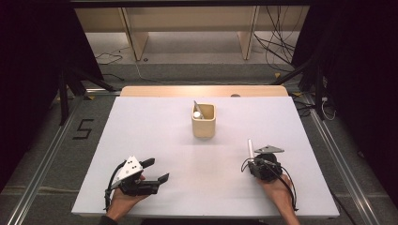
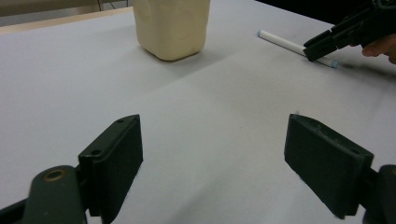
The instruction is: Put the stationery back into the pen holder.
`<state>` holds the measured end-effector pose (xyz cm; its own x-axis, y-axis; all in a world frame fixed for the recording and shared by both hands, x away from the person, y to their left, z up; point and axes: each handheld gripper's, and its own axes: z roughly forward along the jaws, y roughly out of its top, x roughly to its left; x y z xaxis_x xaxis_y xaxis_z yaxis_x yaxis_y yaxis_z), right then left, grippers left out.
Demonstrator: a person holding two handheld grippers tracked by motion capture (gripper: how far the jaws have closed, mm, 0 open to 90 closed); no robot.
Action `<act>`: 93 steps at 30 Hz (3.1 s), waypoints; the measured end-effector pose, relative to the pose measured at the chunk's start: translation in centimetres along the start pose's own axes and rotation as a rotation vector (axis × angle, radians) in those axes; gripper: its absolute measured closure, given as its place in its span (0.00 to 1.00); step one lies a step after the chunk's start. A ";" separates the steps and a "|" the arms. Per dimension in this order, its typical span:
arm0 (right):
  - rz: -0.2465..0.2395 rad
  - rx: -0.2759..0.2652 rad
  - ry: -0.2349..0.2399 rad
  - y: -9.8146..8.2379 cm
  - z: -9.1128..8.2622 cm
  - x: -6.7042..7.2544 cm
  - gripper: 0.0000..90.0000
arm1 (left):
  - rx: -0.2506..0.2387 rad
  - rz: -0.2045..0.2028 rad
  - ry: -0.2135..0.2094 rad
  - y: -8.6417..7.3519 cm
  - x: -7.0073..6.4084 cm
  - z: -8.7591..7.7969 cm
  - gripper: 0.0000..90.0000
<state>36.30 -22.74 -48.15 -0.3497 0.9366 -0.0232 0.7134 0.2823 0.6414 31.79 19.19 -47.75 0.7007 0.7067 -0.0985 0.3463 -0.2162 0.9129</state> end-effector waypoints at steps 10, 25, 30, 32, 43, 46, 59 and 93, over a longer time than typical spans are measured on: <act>0.014 -0.009 -0.012 -0.1 0.0 -0.1 0.84 | 0.005 0.006 0.000 0.0 0.0 0.0 0.21; 0.024 -0.021 -0.011 -0.1 0.0 -0.2 0.88 | 0.002 0.001 0.000 0.0 0.0 0.0 0.21; 0.024 -0.028 0.017 0.0 -0.3 -0.2 0.88 | 0.002 0.001 0.000 0.0 0.0 0.0 0.21; 0.023 -0.033 0.022 0.1 -0.5 -0.1 0.88 | 0.003 0.001 0.001 0.0 0.0 0.0 0.21; 0.024 -0.064 0.053 0.4 -1.4 -0.2 0.88 | 0.008 0.003 -0.006 0.0 -0.2 0.2 0.21; 0.029 -0.074 0.059 0.5 -1.5 -0.3 0.88 | 0.009 0.001 -0.008 0.0 -0.1 0.2 0.21; 0.042 -0.159 0.129 0.8 -2.5 -0.1 0.88 | 0.006 -0.066 -0.055 0.3 -0.5 0.9 0.21; -0.085 -0.269 0.334 1.5 -4.0 5.5 0.88 | -0.025 -0.589 -0.405 4.2 -2.1 8.0 0.24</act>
<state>33.05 -17.96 -44.24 -0.6095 0.7810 0.1365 0.5053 0.2499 0.8260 36.77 11.41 -46.90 0.5799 0.3939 -0.7131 0.7275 0.1436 0.6709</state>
